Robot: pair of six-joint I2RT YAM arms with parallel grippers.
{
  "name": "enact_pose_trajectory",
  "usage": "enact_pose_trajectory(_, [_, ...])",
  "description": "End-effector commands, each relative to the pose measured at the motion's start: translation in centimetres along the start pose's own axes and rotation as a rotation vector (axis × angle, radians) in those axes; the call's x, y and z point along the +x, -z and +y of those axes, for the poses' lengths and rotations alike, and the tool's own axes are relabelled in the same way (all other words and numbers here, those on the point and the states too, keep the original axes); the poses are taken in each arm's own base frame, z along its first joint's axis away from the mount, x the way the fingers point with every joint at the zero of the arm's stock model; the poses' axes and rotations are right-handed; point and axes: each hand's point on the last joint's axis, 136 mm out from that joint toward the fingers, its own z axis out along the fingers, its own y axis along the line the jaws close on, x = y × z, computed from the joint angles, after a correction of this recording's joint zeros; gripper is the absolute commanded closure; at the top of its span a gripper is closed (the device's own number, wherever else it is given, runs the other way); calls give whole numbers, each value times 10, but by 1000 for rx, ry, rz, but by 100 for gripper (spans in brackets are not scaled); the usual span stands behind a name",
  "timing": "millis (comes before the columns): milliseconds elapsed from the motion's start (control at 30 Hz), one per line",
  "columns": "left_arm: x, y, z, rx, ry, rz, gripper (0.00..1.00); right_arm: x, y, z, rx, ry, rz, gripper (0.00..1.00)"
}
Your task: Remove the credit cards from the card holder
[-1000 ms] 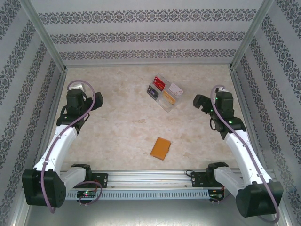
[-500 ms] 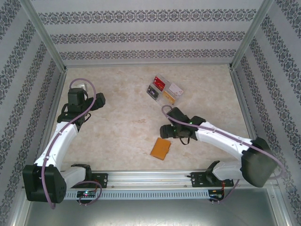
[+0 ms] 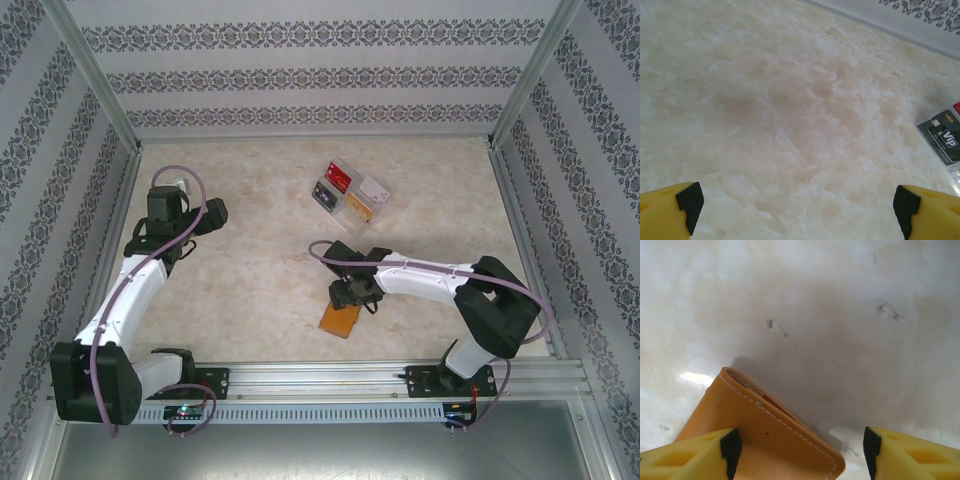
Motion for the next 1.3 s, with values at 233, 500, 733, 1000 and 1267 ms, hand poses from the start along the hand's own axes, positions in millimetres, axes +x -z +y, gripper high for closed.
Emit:
enact_pose_trajectory(233, [9, -8, -17, 96, 62, 89, 1, -92, -12, 4, 13, -2, -178, 32])
enact_pose_trajectory(500, [29, -15, -42, 210, 96, 191, 0, -110, 19, 17, -189, -147, -187, 36])
enact_pose_trajectory(733, [64, -28, -94, 328, 128, 343, 1, -79, 20, 0, -312, -343, -138, 37])
enact_pose_trajectory(1000, [137, -39, -173, 440, 152, 597, 8, -82, 4, 12, -484, -376, -89, 46])
enact_pose_trajectory(1267, [188, -44, -218, 499, 135, 752, 41, -91, 4, 8, -528, -378, -84, 49])
